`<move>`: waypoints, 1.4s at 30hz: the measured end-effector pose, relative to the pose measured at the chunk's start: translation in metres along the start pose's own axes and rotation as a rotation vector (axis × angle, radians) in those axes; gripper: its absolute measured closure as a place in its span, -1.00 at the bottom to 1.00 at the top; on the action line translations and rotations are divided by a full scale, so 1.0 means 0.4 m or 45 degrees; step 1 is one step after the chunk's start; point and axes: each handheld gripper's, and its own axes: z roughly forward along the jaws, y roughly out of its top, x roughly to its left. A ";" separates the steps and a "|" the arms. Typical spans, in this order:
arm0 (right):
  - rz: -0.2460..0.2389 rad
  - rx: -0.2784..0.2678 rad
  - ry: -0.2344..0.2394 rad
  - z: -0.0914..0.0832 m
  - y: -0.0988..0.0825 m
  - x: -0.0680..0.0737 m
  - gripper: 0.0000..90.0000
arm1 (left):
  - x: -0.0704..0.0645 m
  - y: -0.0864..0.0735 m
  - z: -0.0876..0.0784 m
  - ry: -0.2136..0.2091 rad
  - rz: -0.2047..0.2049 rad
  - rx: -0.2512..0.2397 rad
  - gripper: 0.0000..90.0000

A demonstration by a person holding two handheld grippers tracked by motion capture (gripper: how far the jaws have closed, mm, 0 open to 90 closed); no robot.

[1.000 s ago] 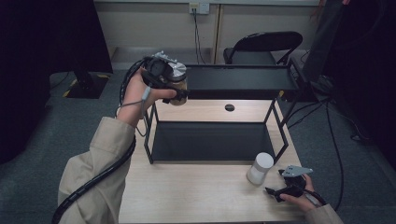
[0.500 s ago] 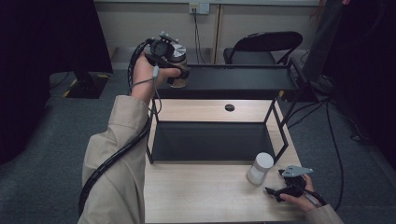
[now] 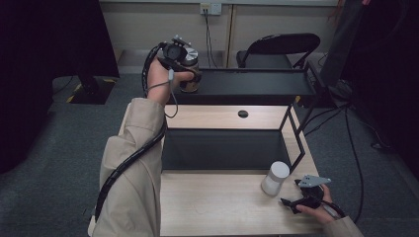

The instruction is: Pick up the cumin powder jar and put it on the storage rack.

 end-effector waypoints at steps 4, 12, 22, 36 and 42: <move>0.000 0.000 0.000 0.000 0.000 0.000 -1.00 | -0.004 -0.002 0.010 0.004 -0.010 -0.009 -0.31; 0.000 0.000 0.000 0.000 0.000 0.000 -1.00 | -0.003 -0.009 0.022 -0.013 -0.013 -0.033 -0.31; 0.000 0.000 0.000 0.000 0.000 0.000 -1.00 | -0.004 -0.015 0.026 -0.004 -0.040 -0.047 -0.32; 0.000 0.000 0.001 0.000 0.000 0.000 -1.00 | -0.020 -0.042 0.002 0.063 -0.025 -0.073 -0.79; 0.000 0.000 0.001 0.000 0.000 0.000 -1.00 | -0.027 -0.069 -0.031 0.047 0.024 -0.111 -0.97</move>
